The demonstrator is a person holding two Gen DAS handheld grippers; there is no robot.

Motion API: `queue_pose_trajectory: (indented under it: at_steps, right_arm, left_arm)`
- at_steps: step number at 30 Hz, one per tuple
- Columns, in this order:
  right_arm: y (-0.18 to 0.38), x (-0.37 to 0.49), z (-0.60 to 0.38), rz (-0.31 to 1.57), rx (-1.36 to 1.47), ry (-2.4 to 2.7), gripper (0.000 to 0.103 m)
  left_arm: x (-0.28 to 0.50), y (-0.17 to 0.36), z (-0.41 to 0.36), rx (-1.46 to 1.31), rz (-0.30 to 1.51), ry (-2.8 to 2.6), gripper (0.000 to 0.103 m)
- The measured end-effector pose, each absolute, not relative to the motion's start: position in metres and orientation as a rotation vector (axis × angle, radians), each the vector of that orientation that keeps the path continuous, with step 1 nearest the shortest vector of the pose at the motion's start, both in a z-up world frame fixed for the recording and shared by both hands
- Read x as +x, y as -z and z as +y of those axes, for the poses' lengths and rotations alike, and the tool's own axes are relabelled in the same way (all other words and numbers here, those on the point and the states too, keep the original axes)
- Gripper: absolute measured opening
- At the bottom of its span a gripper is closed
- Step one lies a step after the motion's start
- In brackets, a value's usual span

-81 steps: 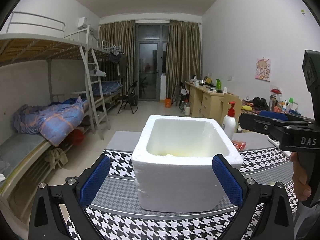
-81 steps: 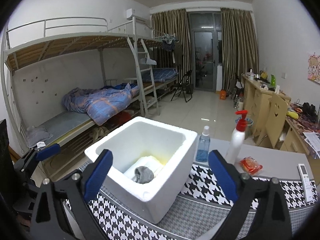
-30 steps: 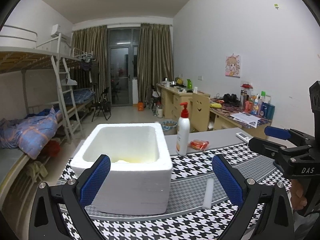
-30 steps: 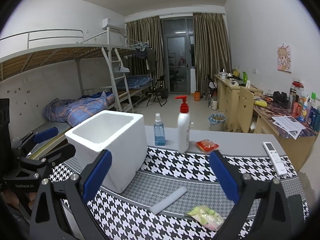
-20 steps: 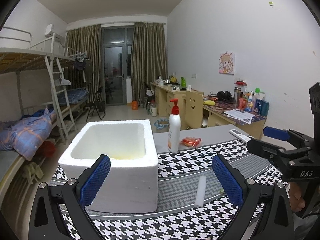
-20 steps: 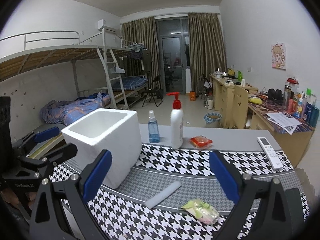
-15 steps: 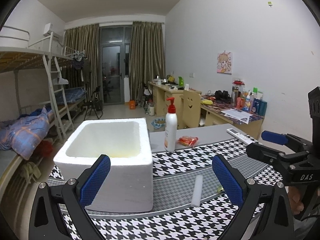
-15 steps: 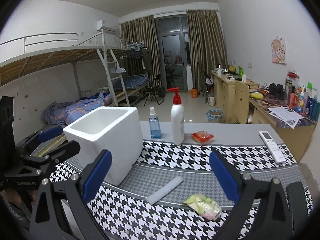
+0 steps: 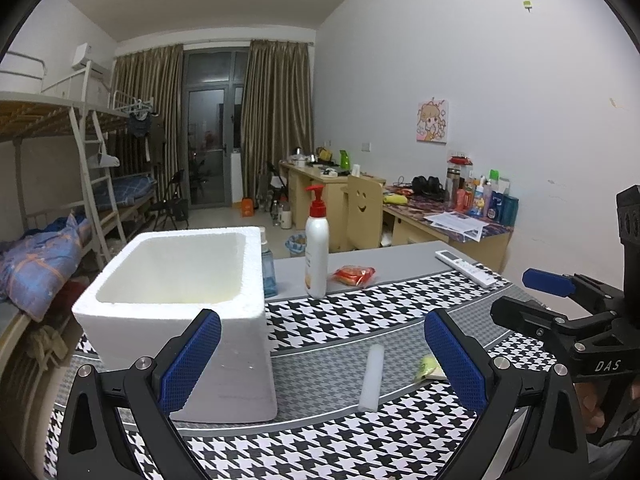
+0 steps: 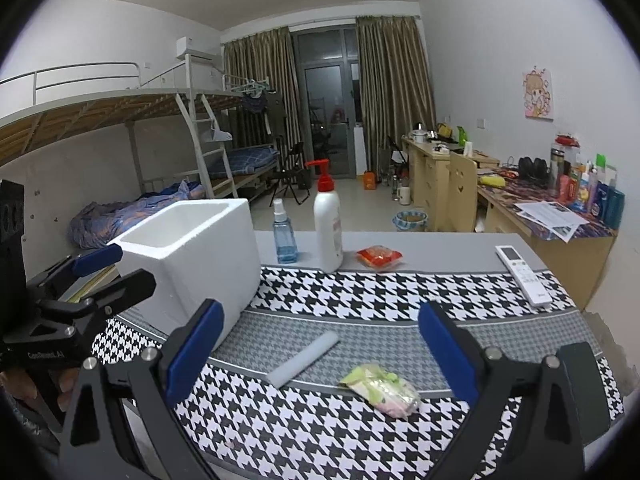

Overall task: Organize soft objects
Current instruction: 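Move the left tool toward the white foam tube while the right tool approaches the green packet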

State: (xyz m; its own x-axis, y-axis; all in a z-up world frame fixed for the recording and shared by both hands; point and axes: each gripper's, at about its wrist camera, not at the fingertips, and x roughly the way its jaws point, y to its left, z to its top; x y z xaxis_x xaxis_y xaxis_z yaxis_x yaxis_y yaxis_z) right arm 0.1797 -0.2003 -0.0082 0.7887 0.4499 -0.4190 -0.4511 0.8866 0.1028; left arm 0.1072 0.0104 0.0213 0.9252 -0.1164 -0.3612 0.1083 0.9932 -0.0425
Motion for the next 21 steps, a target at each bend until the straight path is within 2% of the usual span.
queue_pose_trajectory:
  at_steps: [21]
  right_arm:
    - [0.026, 0.180, -0.226, 0.486, 0.001, -0.397, 0.100]
  left_arm:
    - [0.119, -0.008, -0.018, 0.008, 0.429, 0.199, 0.102]
